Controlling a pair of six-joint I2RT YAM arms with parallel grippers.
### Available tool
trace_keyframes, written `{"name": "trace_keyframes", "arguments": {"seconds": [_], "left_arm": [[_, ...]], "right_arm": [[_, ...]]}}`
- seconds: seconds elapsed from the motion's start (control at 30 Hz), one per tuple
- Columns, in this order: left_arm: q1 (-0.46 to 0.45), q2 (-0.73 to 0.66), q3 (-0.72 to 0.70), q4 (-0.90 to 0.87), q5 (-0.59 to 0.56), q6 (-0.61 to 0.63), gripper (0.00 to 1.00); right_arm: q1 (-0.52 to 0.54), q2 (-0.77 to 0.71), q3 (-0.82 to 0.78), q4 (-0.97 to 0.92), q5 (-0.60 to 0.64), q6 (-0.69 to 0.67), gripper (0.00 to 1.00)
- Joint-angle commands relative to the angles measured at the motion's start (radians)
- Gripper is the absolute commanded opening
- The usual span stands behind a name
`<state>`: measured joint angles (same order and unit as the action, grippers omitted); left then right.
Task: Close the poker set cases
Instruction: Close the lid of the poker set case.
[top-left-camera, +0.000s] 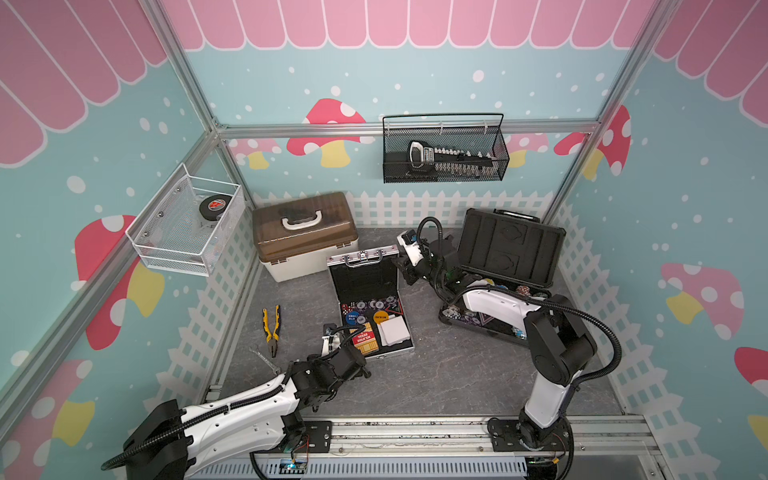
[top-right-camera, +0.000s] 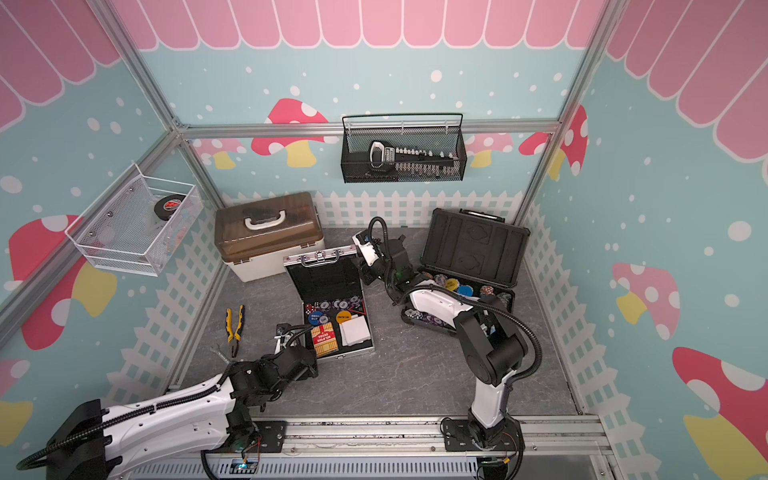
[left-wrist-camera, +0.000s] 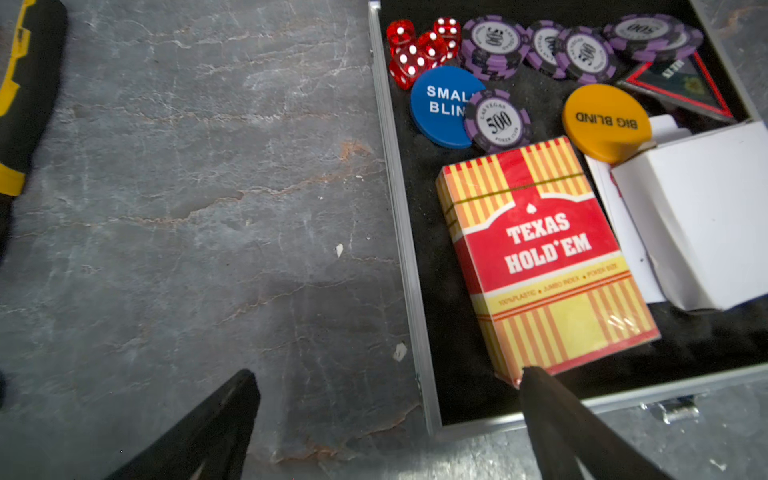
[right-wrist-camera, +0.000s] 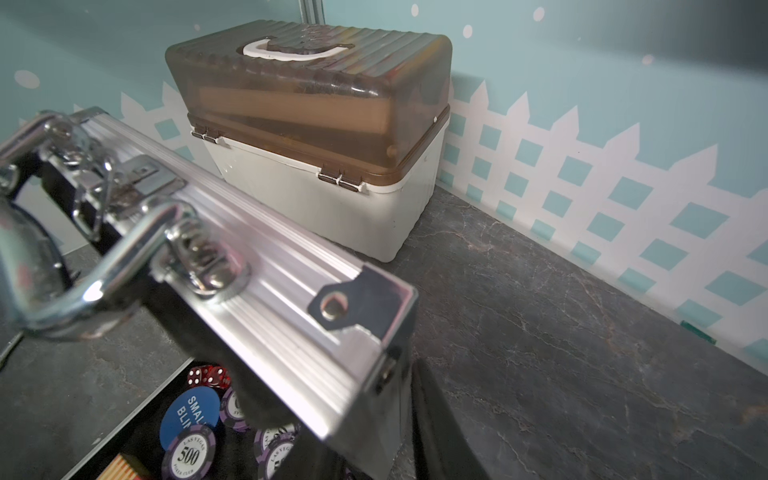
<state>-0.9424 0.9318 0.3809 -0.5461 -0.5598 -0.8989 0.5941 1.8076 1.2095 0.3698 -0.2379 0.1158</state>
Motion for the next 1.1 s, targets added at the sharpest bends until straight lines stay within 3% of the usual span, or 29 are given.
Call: {"name": "trace_keyframes", "arguments": {"seconds": [0.0, 0.33, 0.83, 1.07], "left_arm": [[-0.016, 0.011, 0.021, 0.018, 0.003, -0.056, 0.99], [-0.019, -0.002, -0.037, 0.15, 0.011, -0.14, 0.99], [-0.023, 0.147, 0.01, 0.249, 0.029, -0.122, 0.98], [-0.152, 0.267, 0.113, 0.253, -0.019, 0.02, 0.98]], "right_arm": [[0.005, 0.009, 0.019, 0.029, 0.017, -0.015, 0.21], [0.012, -0.005, 0.004, 0.035, 0.04, -0.021, 0.02], [0.012, -0.021, -0.011, 0.038, 0.08, -0.011, 0.0], [0.012, -0.017, -0.011, 0.035, 0.091, -0.016, 0.0]]}}
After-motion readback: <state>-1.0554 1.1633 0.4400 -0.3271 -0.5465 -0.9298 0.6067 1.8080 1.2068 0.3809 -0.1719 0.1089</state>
